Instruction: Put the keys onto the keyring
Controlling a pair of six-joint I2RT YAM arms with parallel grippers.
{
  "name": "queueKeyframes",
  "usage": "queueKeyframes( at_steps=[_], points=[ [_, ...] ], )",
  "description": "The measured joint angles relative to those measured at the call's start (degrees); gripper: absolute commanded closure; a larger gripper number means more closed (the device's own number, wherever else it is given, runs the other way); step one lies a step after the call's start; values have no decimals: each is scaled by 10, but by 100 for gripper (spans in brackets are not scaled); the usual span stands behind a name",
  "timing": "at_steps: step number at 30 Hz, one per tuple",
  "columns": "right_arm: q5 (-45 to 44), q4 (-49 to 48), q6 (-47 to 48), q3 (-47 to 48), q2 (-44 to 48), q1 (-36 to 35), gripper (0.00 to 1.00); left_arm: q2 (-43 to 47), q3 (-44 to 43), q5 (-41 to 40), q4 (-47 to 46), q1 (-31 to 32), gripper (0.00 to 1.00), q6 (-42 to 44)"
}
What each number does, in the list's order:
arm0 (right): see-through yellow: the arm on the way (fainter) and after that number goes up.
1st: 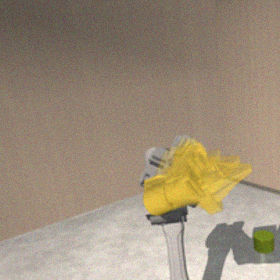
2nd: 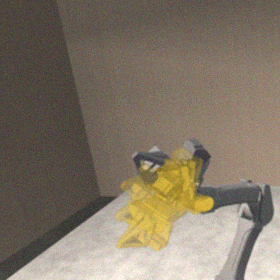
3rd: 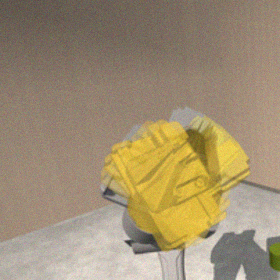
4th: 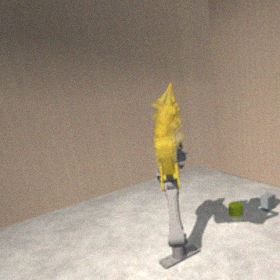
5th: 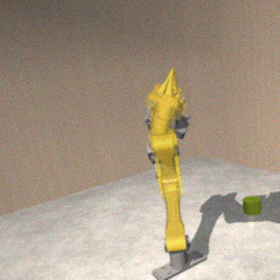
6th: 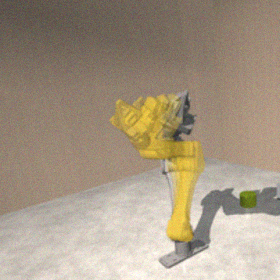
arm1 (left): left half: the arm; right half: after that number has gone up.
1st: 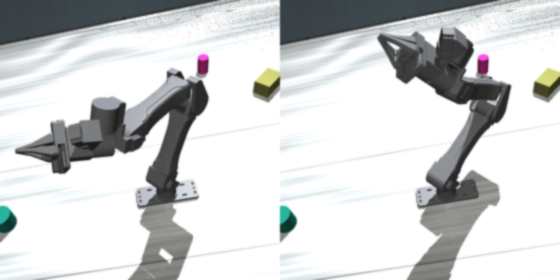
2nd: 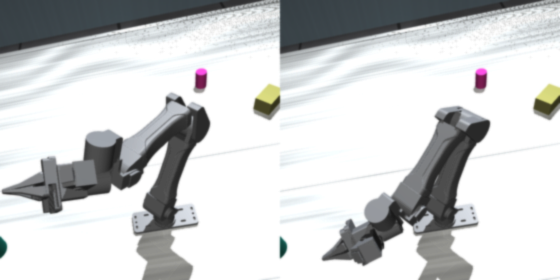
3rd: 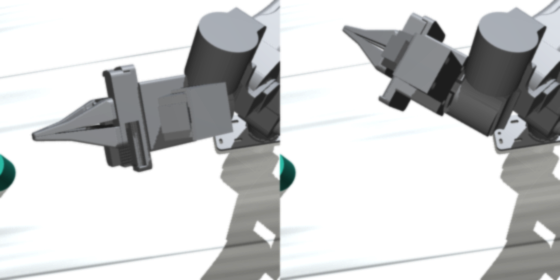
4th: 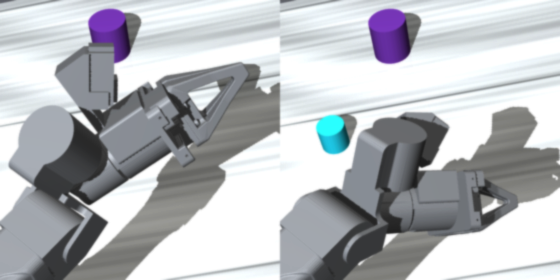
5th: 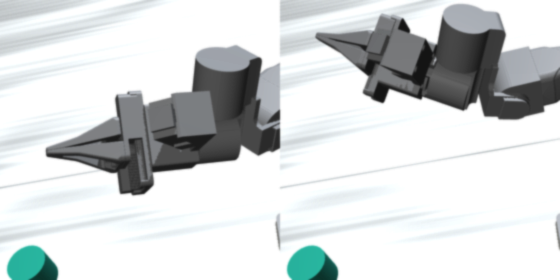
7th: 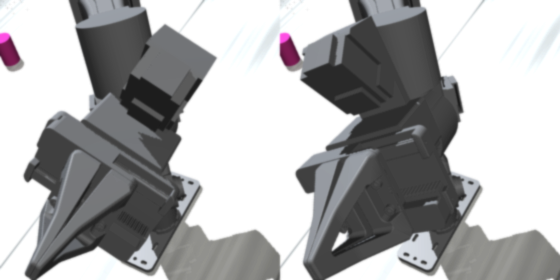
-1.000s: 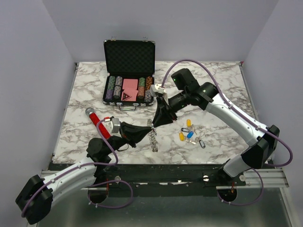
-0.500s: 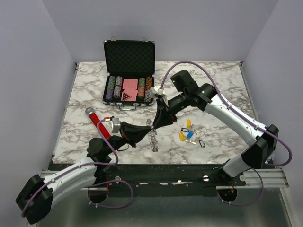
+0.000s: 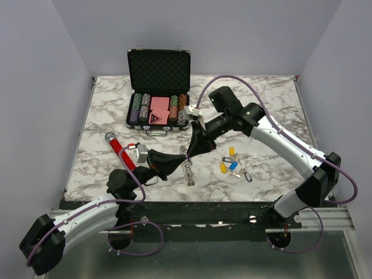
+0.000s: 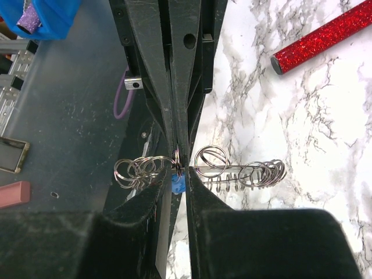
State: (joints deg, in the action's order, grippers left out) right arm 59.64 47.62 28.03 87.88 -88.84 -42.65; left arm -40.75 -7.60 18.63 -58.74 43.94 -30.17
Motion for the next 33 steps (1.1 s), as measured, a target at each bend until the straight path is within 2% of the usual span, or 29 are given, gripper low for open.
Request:
queueKeyframes(
  at_steps=[5,9,21,24,26,33],
  points=[
    [0,-1,-2,0,-5,0,85,-1,0,0,0,0,100,0],
    [0,-2,-4,0,-5,-2,99,-1,0,-1,0,0,100,0],
    [0,5,17,1,-7,-2,99,0,0,-1,4,-1,100,0],
    [1,9,29,2,-7,-2,99,17,0,6,25,-5,78,1],
    [1,14,36,2,-7,-5,100,37,0,15,47,-11,71,3],
    [0,35,55,2,-8,-6,100,136,-4,31,131,-35,65,20]
  ],
)
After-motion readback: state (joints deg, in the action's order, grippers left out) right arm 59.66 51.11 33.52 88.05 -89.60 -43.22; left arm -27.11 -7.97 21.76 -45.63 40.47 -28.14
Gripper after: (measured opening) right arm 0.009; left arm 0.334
